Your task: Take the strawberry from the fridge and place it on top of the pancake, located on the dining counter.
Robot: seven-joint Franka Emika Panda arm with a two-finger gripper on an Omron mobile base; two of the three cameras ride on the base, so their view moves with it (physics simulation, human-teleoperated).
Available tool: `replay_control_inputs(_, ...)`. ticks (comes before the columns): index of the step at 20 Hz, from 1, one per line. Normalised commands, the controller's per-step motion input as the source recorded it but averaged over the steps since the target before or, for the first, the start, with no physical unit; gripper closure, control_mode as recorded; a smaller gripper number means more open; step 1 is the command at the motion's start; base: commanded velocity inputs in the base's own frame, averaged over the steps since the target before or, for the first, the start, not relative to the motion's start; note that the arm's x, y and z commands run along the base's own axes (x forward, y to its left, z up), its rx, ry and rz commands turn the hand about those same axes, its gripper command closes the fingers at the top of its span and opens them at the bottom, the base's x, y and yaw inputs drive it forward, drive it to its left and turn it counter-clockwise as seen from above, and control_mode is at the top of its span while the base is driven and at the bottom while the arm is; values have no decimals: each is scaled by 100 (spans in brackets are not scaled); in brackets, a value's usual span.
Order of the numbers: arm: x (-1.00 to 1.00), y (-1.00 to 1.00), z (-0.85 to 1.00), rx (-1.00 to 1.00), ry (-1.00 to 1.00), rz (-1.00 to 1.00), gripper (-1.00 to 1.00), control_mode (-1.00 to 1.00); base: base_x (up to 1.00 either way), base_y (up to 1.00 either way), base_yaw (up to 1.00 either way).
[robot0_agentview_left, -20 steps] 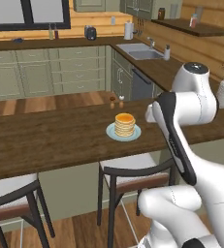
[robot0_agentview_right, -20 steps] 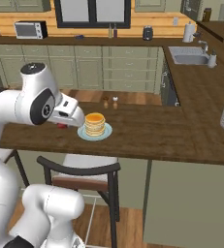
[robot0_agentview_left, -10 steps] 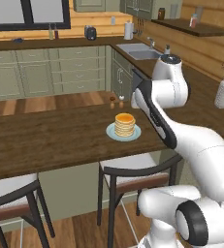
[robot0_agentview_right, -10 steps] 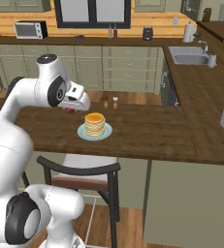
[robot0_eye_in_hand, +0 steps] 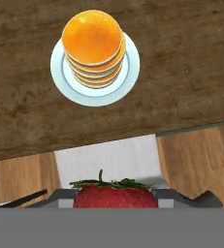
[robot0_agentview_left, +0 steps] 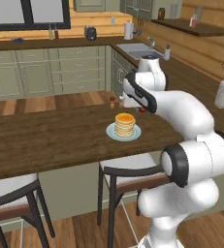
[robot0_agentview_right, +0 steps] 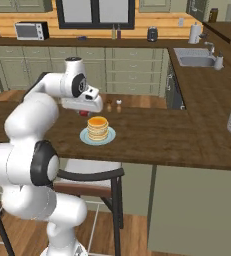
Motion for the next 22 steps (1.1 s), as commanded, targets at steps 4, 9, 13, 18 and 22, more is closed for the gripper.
replay_control_inputs(4, 97, 0, -28, 2, 8, 1, 100, -100, 0, 0, 0)
replay_control_inputs(9, 64, 1, -33, 1, -3, 0, 100, -100, 0, 0, 0)
replay_control_inputs(13, 15, 13, -60, 0, -5, 0, 100, -100, 0, 0, 0)
replay_control_inputs(18, 6, 5, -56, 0, -14, 0, 100, -100, 0, 0, 0)
replay_control_inputs(22, 26, -1, -38, 2, -8, 0, 100, -100, 0, 0, 0)
